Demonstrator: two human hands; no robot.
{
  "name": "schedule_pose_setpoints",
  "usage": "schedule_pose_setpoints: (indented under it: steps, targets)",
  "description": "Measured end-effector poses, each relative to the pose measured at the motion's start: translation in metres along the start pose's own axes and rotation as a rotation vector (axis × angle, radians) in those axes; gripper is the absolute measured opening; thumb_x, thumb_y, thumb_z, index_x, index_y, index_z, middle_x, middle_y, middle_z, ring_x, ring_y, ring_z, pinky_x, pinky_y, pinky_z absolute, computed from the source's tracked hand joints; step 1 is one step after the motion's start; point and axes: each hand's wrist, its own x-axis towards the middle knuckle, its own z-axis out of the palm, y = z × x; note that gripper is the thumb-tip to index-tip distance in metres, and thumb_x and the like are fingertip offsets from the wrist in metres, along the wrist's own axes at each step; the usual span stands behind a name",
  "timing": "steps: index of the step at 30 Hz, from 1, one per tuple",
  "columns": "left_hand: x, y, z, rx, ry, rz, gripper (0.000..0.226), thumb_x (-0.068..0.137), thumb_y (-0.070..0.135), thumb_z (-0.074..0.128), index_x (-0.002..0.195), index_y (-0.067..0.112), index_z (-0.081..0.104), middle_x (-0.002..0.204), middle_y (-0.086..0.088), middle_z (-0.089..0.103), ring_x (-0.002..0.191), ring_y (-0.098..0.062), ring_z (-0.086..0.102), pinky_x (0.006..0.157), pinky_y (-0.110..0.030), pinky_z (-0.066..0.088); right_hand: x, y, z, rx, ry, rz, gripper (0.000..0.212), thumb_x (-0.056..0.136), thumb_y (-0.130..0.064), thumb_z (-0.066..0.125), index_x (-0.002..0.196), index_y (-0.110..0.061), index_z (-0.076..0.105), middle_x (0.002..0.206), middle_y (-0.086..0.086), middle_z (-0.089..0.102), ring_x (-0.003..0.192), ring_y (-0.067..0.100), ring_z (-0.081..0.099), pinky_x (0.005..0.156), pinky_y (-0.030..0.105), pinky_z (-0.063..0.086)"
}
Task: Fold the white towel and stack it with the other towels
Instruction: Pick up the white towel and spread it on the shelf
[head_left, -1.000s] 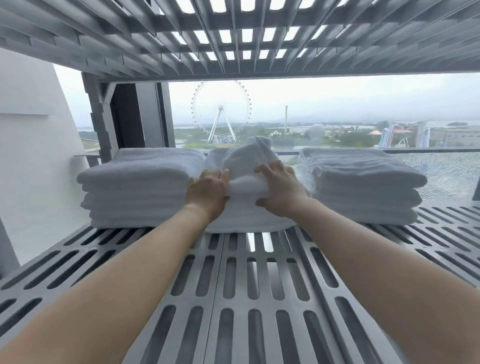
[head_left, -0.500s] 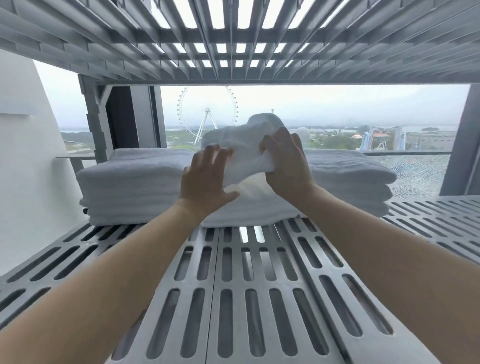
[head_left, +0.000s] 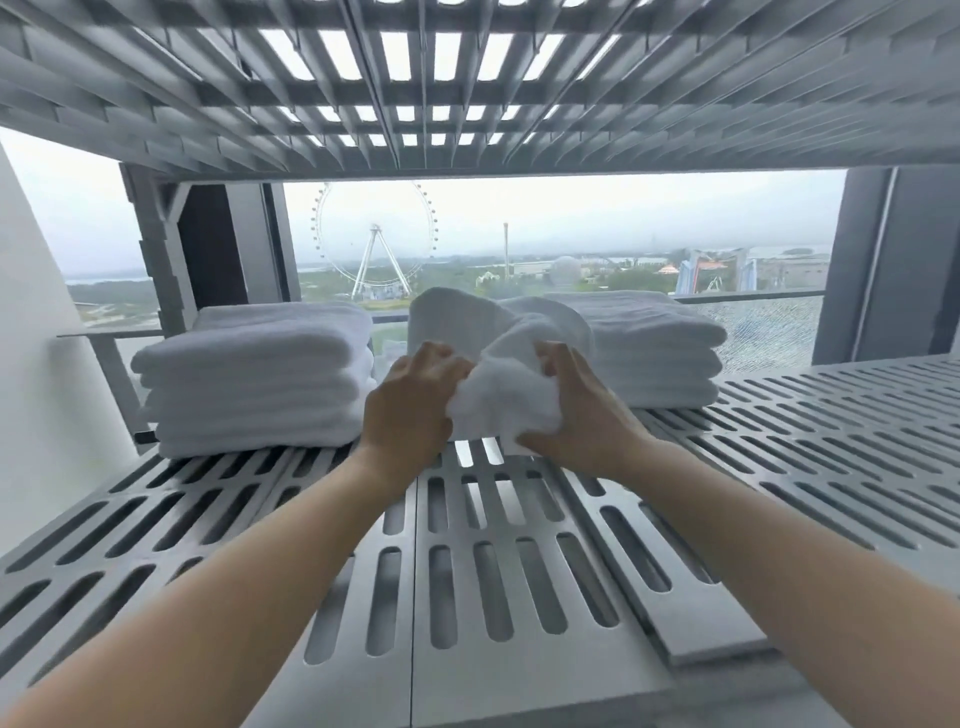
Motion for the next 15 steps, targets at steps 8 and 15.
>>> schedule_pose_setpoints:
  steps: [8, 15]
  targets:
    - [0.004, 0.053, -0.01, -0.261, 0.097, 0.212, 0.041, 0.059, -0.017, 0.06, 0.093, 0.004, 0.066, 0.106, -0.012, 0.063, 0.086, -0.038, 0.062, 0.062, -0.038, 0.051, -0.022, -0.009, -0.01, 0.293, 0.22, 0.088, 0.094, 0.052, -0.046, 0.084, 0.133, -0.029, 0.038, 0.13, 0.003, 0.037, 0.107, 0.008, 0.043, 0.09, 0.033, 0.044]
    - [0.011, 0.128, -0.005, -0.262, 0.084, 0.403, 0.034, 0.069, -0.018, 0.059, 0.095, 0.003, 0.066, 0.109, -0.015, 0.063, 0.088, -0.034, 0.064, 0.059, -0.038, 0.054, -0.059, 0.029, -0.072, 0.124, 0.428, 0.142, 0.053, 0.059, -0.027, 0.083, 0.106, -0.015, 0.061, 0.104, 0.004, 0.044, 0.085, 0.017, 0.05, 0.072, 0.025, 0.039]
